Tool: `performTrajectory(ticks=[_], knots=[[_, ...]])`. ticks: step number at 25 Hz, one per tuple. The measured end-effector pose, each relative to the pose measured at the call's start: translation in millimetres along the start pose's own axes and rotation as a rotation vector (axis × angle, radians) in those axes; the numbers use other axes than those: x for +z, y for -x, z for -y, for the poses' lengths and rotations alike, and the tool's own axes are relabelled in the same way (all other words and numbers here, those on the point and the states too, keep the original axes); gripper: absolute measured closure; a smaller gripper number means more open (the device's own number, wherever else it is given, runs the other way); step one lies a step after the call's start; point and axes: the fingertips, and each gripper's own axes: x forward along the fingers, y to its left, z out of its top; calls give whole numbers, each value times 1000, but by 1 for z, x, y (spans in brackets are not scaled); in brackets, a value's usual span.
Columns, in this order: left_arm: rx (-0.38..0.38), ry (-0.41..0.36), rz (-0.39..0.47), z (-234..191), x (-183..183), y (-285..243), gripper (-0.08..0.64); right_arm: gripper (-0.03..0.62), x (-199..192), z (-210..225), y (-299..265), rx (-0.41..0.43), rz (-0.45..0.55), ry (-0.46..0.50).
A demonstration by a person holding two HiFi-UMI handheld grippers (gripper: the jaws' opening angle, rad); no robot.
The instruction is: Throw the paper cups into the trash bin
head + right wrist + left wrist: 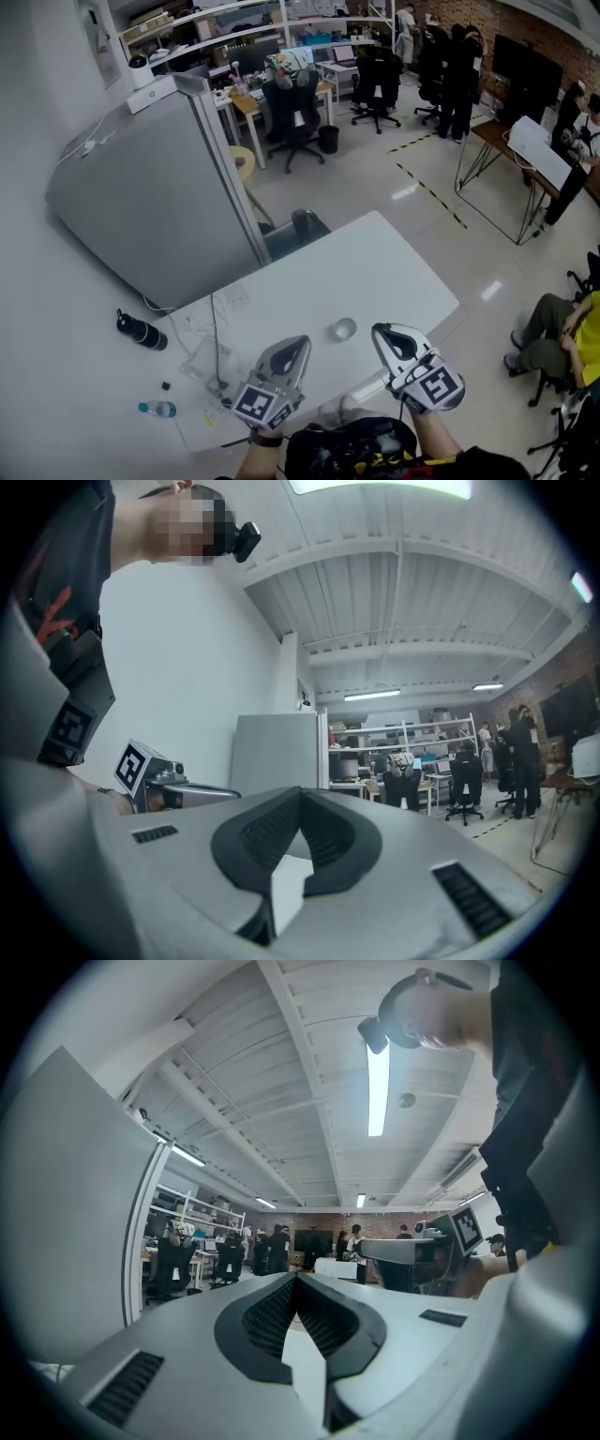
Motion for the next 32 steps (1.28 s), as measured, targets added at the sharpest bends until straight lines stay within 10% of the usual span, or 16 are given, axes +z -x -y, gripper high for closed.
performTrajectory(ticks=[24, 32], knots=[[32, 49, -39, -19, -18, -23, 559, 528, -35, 21, -25, 100, -21, 0], [40, 67, -47, -18, -25, -18, 559, 361, -91, 26, -17, 79, -113, -80]])
